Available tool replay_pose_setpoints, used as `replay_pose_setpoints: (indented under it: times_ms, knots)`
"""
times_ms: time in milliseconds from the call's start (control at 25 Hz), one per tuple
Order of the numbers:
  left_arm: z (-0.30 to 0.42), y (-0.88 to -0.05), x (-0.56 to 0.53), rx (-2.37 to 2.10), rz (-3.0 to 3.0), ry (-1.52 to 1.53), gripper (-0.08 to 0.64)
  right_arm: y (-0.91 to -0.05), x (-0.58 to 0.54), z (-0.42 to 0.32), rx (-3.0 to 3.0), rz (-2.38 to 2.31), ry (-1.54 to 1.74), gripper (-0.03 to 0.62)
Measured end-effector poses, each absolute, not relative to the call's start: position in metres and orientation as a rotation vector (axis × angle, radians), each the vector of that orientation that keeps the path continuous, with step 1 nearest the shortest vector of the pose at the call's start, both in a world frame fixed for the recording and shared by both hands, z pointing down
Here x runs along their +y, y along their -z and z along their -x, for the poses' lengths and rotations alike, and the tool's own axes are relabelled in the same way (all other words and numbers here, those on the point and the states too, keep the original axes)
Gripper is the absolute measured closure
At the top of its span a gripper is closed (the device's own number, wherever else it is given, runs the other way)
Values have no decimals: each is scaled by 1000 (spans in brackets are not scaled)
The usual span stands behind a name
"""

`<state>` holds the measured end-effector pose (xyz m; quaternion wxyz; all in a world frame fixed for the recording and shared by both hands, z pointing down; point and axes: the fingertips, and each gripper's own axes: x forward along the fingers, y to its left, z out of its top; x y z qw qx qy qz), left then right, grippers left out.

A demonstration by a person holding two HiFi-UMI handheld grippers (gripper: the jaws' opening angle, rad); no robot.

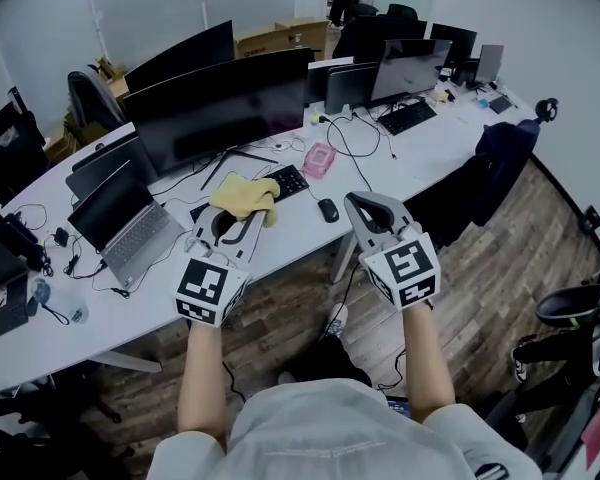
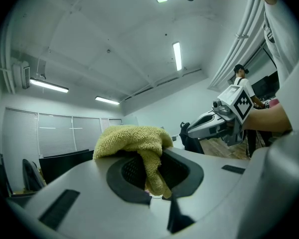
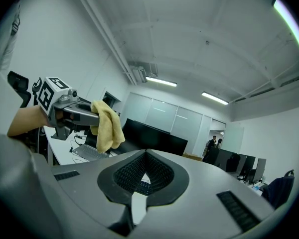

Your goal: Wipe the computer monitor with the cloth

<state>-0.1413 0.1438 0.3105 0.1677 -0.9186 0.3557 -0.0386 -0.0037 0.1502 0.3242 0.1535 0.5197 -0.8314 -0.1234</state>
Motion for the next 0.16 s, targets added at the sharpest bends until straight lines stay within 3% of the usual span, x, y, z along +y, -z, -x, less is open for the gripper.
replay_pose_setpoints:
  times_ms: [160]
  knots:
    - [140, -309, 143, 1016, 2614, 92, 505, -324, 149, 0, -2382, -1495, 359, 565]
